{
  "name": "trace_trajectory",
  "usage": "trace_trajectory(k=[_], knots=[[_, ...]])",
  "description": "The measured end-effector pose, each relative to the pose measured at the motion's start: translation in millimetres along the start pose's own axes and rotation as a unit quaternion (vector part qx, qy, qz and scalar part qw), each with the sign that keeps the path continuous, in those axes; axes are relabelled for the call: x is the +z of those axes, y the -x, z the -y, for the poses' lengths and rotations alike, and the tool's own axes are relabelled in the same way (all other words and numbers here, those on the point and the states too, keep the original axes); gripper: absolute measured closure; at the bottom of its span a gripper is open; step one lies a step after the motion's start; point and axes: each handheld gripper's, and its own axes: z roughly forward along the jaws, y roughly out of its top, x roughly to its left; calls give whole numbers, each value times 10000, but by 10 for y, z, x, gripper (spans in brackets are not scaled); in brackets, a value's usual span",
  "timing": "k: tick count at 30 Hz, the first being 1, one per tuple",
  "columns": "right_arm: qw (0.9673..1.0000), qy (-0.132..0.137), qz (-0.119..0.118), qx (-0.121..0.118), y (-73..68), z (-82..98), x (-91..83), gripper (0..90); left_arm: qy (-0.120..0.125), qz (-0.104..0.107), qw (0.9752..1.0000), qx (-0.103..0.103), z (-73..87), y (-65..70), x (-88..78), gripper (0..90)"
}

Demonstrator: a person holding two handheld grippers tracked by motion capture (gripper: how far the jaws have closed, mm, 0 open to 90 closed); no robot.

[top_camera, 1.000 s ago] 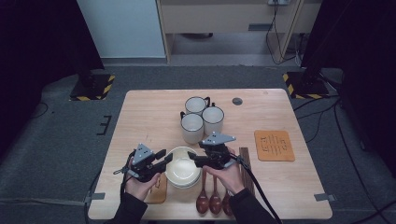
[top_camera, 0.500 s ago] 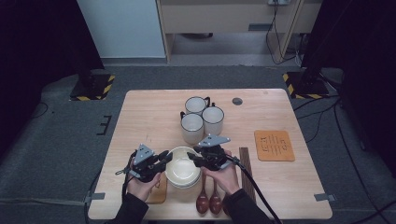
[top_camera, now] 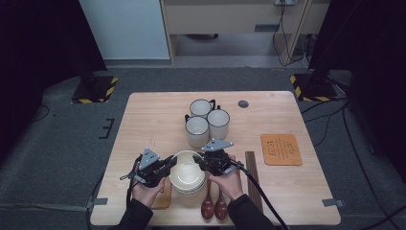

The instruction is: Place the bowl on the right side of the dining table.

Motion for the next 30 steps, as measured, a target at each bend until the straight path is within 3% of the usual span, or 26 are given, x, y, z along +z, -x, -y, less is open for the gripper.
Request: trace_trajectory(k=[7,24,30], knots=[[9999,-12,128,-26,-17,-3,-2,820,-32,-28,10000,20,5,2,14,825],[9999,-38,87,59,-10,-13,-5,823,-45,9,10000,8,8,-8,25,817],[9999,-18,114,-16,-17,-17,-9,824,-112,23,9999,8,15,-8,45,812]])
